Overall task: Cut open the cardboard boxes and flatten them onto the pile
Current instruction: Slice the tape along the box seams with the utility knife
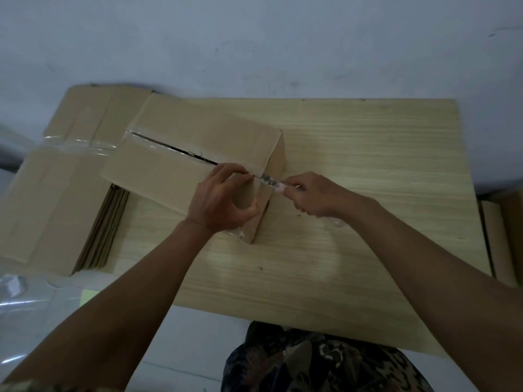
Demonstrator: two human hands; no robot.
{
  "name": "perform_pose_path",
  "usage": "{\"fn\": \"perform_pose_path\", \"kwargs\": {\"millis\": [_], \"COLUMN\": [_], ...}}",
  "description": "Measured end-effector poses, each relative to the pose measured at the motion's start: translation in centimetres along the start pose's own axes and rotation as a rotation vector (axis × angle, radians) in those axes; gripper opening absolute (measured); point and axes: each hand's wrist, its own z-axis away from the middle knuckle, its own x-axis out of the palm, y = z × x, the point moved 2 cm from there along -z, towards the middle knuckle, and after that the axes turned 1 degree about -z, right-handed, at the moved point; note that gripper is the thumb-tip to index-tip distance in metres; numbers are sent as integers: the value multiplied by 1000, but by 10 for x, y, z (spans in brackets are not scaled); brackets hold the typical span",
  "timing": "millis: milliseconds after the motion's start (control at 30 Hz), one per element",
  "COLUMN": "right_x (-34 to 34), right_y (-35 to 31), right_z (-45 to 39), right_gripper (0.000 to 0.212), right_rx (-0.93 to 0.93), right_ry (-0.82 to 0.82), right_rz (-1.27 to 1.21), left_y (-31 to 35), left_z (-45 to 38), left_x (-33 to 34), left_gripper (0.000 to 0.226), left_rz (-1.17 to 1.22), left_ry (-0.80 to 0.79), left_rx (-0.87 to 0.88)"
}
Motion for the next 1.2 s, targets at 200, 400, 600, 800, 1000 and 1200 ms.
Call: {"fn": "perform_pose_path", "kwargs": {"millis": [200,400,600,800,1000,1200], "right_x": [4,19,13,18,15,15], "right_y": [7,17,10,33,41,45], "right_z": [-2,2,-2,13,36,44], "right_gripper": [31,23,35,34,30,20], "right_rx": [-61,-61,-2,-17,-58,-45], "right_ry": [82,90,18,109,106,9], "right_rz": [86,-71,-78,-220,-62,40], "left_y": [3,-2,-5,-6,-7,-2], "left_z": [-2,0,1,6,8,9], "left_x": [0,-2,-5,-9,-7,-11], "left_gripper": [36,38,43,44,44,53], "left_rz": [24,36,12,-4,36,31], "left_ry": [6,7,-47,-35,-37,-60], "left_rx": [41,14,1,-26,-26,-36]}}
